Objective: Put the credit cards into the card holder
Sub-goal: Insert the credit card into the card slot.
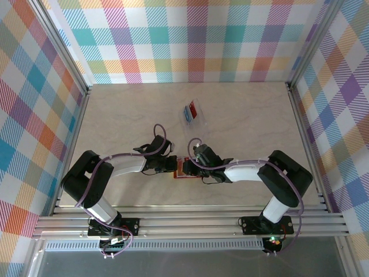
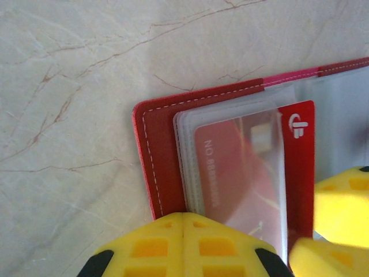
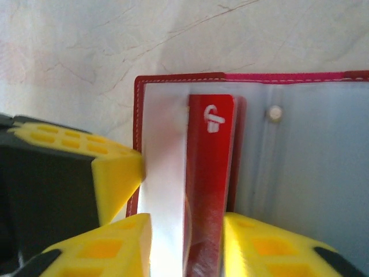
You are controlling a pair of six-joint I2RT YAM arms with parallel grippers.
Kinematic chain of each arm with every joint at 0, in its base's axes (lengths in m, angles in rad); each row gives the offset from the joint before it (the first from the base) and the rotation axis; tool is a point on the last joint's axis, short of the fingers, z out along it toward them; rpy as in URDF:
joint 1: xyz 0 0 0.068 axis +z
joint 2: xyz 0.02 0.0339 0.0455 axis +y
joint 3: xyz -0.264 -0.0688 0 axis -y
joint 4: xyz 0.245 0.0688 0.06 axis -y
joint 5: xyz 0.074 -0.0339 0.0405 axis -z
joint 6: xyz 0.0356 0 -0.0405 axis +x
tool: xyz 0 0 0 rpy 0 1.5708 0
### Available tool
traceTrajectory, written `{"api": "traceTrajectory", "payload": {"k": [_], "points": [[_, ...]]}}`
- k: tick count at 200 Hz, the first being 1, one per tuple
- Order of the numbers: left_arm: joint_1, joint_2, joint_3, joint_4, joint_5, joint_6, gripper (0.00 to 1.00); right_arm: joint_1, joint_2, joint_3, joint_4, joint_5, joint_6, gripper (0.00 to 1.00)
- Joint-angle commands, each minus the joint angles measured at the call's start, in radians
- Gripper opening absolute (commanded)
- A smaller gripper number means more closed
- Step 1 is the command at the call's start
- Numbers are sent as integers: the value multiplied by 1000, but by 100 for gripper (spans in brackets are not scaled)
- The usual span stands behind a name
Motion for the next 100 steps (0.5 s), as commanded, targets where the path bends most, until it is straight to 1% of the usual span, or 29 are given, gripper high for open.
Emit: {"api": "traceTrajectory", "payload": {"k": [1,51,68,100], "points": [[-10,46,-7,-50,-25,6,0,7,-49,22,-115,25,-61,41],[-10,47,-5,-51,-20,6,0,7,-96,66,-246,99,-112,48],[-10,46,-5,-53,-18,7,0,7,-84,91,-284,121,-131,51],[-10,49,-3,-53,-18,9,0,5,-26,126,-302,144,-150,53]]}}
